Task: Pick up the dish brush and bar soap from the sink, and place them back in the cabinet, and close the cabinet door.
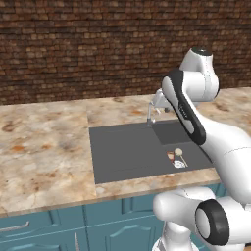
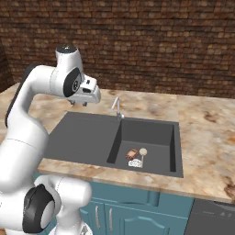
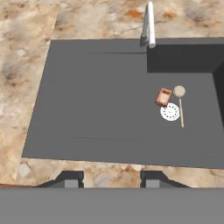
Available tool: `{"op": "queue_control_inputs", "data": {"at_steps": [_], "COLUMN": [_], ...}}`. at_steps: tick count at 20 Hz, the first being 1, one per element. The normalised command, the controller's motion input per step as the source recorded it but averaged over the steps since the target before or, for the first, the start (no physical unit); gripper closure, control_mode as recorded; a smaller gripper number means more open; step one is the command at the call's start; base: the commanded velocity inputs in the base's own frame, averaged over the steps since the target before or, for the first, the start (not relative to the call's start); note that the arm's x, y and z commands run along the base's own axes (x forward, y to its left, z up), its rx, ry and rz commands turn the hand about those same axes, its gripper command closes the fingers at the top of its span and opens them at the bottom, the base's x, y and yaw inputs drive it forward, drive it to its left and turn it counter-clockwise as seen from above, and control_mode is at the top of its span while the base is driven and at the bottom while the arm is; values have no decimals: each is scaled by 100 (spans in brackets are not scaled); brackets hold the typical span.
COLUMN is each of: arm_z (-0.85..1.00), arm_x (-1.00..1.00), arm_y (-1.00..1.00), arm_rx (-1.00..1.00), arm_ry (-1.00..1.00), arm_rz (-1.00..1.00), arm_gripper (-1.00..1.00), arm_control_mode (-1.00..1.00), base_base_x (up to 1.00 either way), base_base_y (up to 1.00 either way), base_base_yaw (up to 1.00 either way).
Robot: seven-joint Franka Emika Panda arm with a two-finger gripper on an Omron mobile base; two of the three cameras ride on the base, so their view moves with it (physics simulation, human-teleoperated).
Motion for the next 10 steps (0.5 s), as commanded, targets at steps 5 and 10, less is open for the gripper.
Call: {"op": "queue_control_inputs", "data": {"at_steps": [5, 10], "arm_z": [-11, -11], "arm_x": [0, 0], "arm_y": [-16, -74], "arm_rx": [0, 0], "arm_ry": [-3, -1], "arm_rz": [0, 0], "arm_gripper": [-100, -100], "arm_control_mode": [-100, -100], "base_base_x": [0, 0], "base_base_y": [0, 0], "base_base_yaw": [0, 0]}}
